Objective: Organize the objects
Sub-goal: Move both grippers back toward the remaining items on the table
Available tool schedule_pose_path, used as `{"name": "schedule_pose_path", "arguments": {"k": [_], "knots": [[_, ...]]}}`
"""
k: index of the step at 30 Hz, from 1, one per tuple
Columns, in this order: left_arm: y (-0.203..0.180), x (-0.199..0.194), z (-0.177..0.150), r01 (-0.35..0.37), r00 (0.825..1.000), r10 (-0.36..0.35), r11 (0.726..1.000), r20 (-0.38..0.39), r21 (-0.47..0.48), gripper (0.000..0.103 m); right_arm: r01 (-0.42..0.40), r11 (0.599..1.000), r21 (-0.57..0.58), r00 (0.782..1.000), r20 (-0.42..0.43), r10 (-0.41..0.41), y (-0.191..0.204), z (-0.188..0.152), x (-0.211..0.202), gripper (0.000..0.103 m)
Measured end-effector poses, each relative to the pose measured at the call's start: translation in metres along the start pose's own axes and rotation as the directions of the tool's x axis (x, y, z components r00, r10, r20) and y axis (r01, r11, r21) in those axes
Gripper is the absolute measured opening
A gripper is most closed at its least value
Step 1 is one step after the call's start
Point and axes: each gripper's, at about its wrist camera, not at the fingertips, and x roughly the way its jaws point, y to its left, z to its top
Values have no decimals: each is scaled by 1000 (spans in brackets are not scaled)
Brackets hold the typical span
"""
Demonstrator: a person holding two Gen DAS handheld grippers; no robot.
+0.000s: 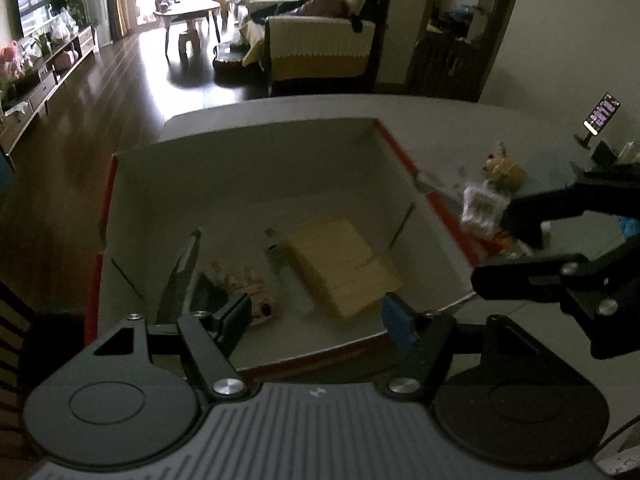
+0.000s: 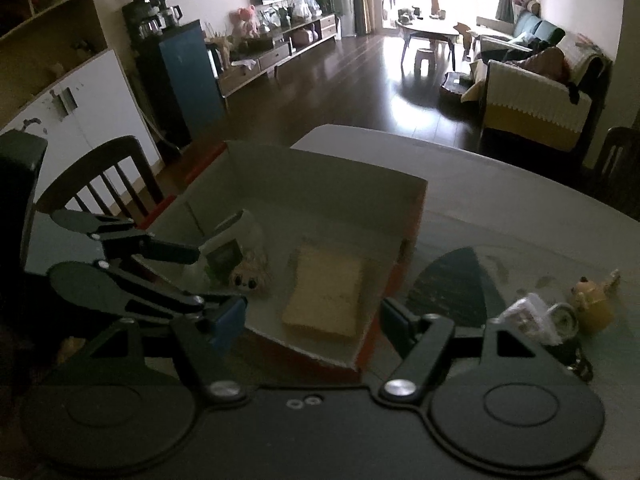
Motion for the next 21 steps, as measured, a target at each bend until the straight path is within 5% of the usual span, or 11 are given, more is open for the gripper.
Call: {"name": "schedule_pose_path", "arguments": {"k": [21], "knots": [[-132,12,-5,51,998,-50,998,40,-23,84,53,999,3,998,-19,-53,-106,-92,-59,81]]}}
